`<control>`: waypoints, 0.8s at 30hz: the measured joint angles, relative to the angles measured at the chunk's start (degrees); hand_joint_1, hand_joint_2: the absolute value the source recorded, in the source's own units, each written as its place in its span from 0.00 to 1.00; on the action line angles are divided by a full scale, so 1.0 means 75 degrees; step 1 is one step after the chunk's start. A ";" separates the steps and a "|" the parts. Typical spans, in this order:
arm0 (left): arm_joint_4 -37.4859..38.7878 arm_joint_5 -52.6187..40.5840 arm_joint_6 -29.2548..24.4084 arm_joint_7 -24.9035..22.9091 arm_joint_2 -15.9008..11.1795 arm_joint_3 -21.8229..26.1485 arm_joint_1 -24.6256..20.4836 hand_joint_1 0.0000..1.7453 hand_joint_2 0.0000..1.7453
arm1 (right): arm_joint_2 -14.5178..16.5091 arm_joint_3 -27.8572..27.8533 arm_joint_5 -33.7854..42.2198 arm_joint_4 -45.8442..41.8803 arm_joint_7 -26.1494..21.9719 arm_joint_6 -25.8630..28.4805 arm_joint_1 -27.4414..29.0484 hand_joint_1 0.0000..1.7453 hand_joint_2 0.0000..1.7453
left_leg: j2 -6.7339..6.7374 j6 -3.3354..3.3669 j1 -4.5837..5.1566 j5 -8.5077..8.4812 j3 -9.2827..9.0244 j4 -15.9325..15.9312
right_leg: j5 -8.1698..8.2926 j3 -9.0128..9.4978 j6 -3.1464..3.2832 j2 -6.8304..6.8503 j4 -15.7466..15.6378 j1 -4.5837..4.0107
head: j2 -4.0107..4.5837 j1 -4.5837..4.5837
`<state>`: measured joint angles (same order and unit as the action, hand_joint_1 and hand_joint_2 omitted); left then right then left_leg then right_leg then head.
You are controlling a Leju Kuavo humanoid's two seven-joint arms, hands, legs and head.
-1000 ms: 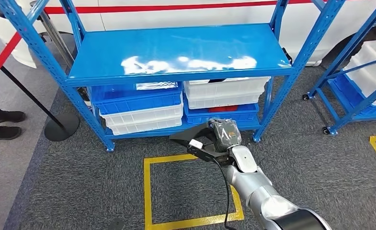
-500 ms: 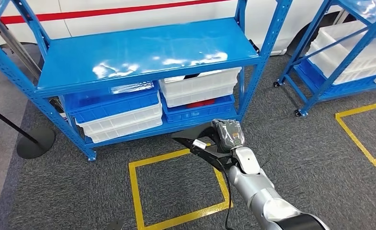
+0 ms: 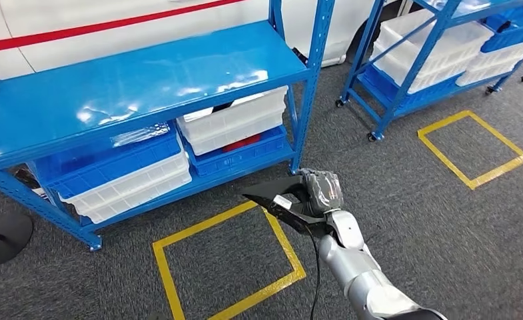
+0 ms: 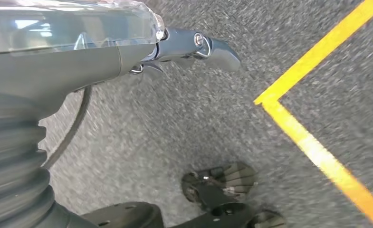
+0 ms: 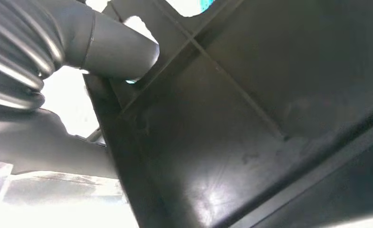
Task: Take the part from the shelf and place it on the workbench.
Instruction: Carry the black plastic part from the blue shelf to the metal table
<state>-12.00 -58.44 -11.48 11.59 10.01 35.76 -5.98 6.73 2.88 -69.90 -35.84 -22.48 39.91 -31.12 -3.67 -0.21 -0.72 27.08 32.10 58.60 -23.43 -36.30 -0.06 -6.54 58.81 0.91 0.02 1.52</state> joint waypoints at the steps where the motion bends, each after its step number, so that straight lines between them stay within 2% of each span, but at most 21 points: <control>1: 0.0000 0.0012 -0.0001 0.0030 0.0001 0.0010 0.0004 0.00 1.00 | -0.0003 -0.0035 -0.0014 -0.0044 0.0004 0.0000 0.0047 1.00 1.00 | 0.0066 0.0035 0.0000 -0.0024 -0.0007 -0.0030 | 0.0034 -0.0023 -0.0061 -0.0079 -0.0020 0.0009 | 0.0000 0.0000; 2: 0.0000 0.0026 0.0001 0.0071 0.0006 0.0016 0.0005 0.00 1.00 | -0.0017 -0.0076 -0.0028 -0.0093 0.0012 0.0001 0.0107 1.00 1.00 | 0.0147 0.0084 -0.0007 -0.0060 -0.0013 -0.0067 | 0.0035 -0.0041 -0.0108 -0.0060 -0.0017 0.0012 | 0.0000 0.0000; 3: 0.0000 0.0043 0.0004 0.0119 0.0012 0.0020 0.0005 0.00 1.00 | -0.0029 -0.0116 -0.0042 -0.0144 0.0021 0.0001 0.0157 1.00 1.00 | 0.0229 0.0142 -0.0018 -0.0097 -0.0022 -0.0107 | -0.0031 -0.0088 -0.0142 0.0079 0.0062 -0.0001 | 0.0000 -0.0001; 4: 0.0000 0.0058 0.0007 0.0169 0.0018 0.0025 0.0006 0.00 1.00 | -0.0041 -0.0150 -0.0061 -0.0194 0.0028 0.0002 0.0193 1.00 1.00 | 0.0324 0.0195 -0.0026 -0.0131 -0.0025 -0.0150 | -0.0185 -0.0202 -0.0165 0.0283 0.0292 -0.0019 | 0.0000 -0.0002; 6: 0.0000 0.0074 0.0015 0.0230 0.0026 0.0042 0.0021 0.00 1.00 | -0.0047 -0.0186 -0.0111 -0.0287 0.0038 0.0001 0.0247 1.00 1.00 | 0.0510 0.0249 -0.0003 -0.0154 -0.0011 -0.0171 | -0.0659 -0.0616 -0.0185 0.0699 0.1164 -0.0020 | 0.0000 -0.0004; 7: 0.0000 0.0080 0.0018 0.0245 0.0025 0.0055 0.0032 0.00 1.00 | -0.0047 -0.0197 -0.0147 -0.0330 0.0041 0.0001 0.0289 1.00 1.00 | 0.0612 0.0255 0.0011 -0.0154 0.0002 -0.0166 | -0.0863 -0.0851 -0.0200 0.0777 0.1668 -0.0010 | 0.0000 -0.0004; 8: 0.0000 0.0085 0.0020 0.0252 0.0024 0.0067 0.0038 0.00 1.00 | -0.0047 -0.0207 -0.0179 -0.0362 0.0044 0.0000 0.0341 1.00 1.00 | 0.0712 0.0257 0.0018 -0.0151 0.0011 -0.0159 | -0.0948 -0.0996 -0.0214 0.0812 0.1994 -0.0001 | 0.0000 -0.0003; 9: 0.0000 0.0089 0.0021 0.0259 0.0023 0.0078 0.0040 0.00 1.00 | -0.0048 -0.0219 -0.0206 -0.0387 0.0048 0.0000 0.0386 1.00 1.00 | 0.0812 0.0255 0.0021 -0.0146 0.0019 -0.0150 | -0.0907 -0.1010 -0.0222 0.0839 0.2068 0.0003 | 0.0000 -0.0004; 10: 0.0000 0.0090 0.0021 0.0268 0.0023 0.0085 0.0040 0.00 1.00 | -0.0049 -0.0228 -0.0222 -0.0408 0.0054 0.0000 0.0411 1.00 1.00 | 0.0904 0.0250 0.0022 -0.0136 0.0022 -0.0138 | -0.0730 -0.0846 -0.0220 0.0881 0.1801 0.0003 | 0.0000 -0.0004; 11: 0.0000 0.0091 0.0021 0.0282 0.0024 0.0094 0.0038 0.00 1.00 | -0.0050 -0.0236 -0.0232 -0.0433 0.0060 0.0001 0.0415 1.00 1.00 | 0.0991 0.0238 0.0026 -0.0123 0.0020 -0.0123 | -0.0485 -0.0545 -0.0202 0.0974 0.1283 -0.0005 | 0.0000 -0.0004; 12: 0.0000 0.0092 0.0021 0.0295 0.0025 0.0105 0.0038 0.00 1.00 | -0.0050 -0.0240 -0.0232 -0.0464 0.0066 0.0001 0.0397 1.00 1.00 | 0.1068 0.0215 0.0040 -0.0105 0.0017 -0.0106 | -0.0319 -0.0235 -0.0159 0.1151 0.0734 -0.0039 | 0.0000 -0.0004; 13: 0.0000 0.0092 0.0021 0.0316 0.0026 0.0115 0.0041 0.00 1.00 | -0.0050 -0.0241 -0.0229 -0.0495 0.0069 0.0001 0.0371 1.00 1.00 | 0.1139 0.0188 0.0061 -0.0085 0.0013 -0.0090 | -0.0198 0.0003 -0.0110 0.1294 0.0293 -0.0072 | 0.0000 -0.0004; 14: 0.0000 0.0092 0.0020 0.0344 0.0027 0.0125 0.0044 0.00 1.00 | -0.0051 -0.0242 -0.0219 -0.0520 0.0070 0.0002 0.0344 1.00 1.00 | 0.1206 0.0152 0.0079 -0.0070 0.0007 -0.0078 | -0.0156 0.0130 -0.0060 0.1387 0.0042 -0.0107 | 0.0000 -0.0003; 15: 0.0000 0.0092 0.0017 0.0371 0.0028 0.0130 0.0048 0.00 1.00 | -0.0057 -0.0244 -0.0206 -0.0537 0.0069 0.0002 0.0323 1.00 1.00 | 0.1275 0.0115 0.0095 -0.0060 -0.0001 -0.0079 | -0.0172 0.0149 -0.0017 0.1404 -0.0031 -0.0138 | 0.0000 -0.0003; 17: 0.0000 0.0100 0.0014 0.0431 0.0031 0.0139 0.0050 0.00 1.00 | -0.0081 -0.0249 -0.0180 -0.0562 0.0069 0.0003 0.0304 1.00 1.00 | 0.1394 0.0031 0.0099 -0.0035 -0.0022 -0.0083 | -0.0121 0.0133 0.0051 0.1219 -0.0063 -0.0119 | 0.0000 -0.0003; 18: 0.0000 0.0112 0.0013 0.0451 0.0034 0.0146 0.0050 0.00 1.00 | -0.0095 -0.0252 -0.0176 -0.0573 0.0069 0.0003 0.0290 1.00 1.00 | 0.1318 -0.0010 0.0088 0.0033 -0.0014 -0.0027 | -0.0095 0.0136 0.0093 0.1136 -0.0090 -0.0093 | 0.0000 -0.0004; 19: 0.0001 0.0126 0.0015 0.0467 0.0036 0.0160 0.0052 0.00 1.00 | -0.0103 -0.0254 -0.0175 -0.0581 0.0072 0.0003 0.0267 1.00 1.00 | 0.1154 -0.0048 0.0072 0.0182 0.0050 0.0160 | -0.0065 0.0137 0.0138 0.1056 -0.0118 -0.0063 | 0.0000 -0.0003; 21: 0.0004 0.0152 0.0057 0.0468 0.0037 0.0189 0.0072 0.00 1.00 | -0.0106 -0.0256 -0.0190 -0.0586 0.0096 0.0002 0.0212 1.00 1.00 | 0.0727 -0.0106 0.0032 0.0687 0.0393 0.1012 | -0.0027 0.0120 0.0200 0.0886 -0.0139 -0.0034 | 0.0000 -0.0003; 22: 0.0007 0.0157 0.0107 0.0455 0.0038 0.0200 0.0085 0.00 1.00 | -0.0111 -0.0256 -0.0203 -0.0585 0.0117 0.0001 0.0194 1.00 1.00 | 0.0616 -0.0124 0.0023 0.0932 0.0629 0.1549 | -0.0016 0.0102 0.0214 0.0790 -0.0134 -0.0034 | 0.0000 -0.0002; 23: 0.0009 0.0155 0.0173 0.0435 0.0038 0.0204 0.0096 0.00 1.00 | -0.0125 -0.0254 -0.0216 -0.0583 0.0143 0.0001 0.0185 1.00 1.00 | 0.0571 -0.0138 0.0019 0.1071 0.0816 0.1959 | -0.0008 0.0085 0.0216 0.0689 -0.0125 -0.0035 | 0.0000 -0.0002; 24: 0.0011 0.0147 0.0241 0.0417 0.0038 0.0205 0.0098 0.00 1.00 | -0.0149 -0.0251 -0.0222 -0.0582 0.0169 0.0000 0.0174 1.00 1.00 | 0.0555 -0.0143 0.0016 0.1058 0.0890 0.2115 | -0.0001 0.0071 0.0210 0.0585 -0.0111 -0.0035 | 0.0000 -0.0002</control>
<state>-11.92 -57.34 -9.67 14.72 10.29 37.30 -5.25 5.61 1.00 -71.57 -40.20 -21.21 39.91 -29.82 0.49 -1.29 -0.60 35.02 38.77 74.46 -23.43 -35.77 1.52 -2.15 57.98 0.65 0.02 1.51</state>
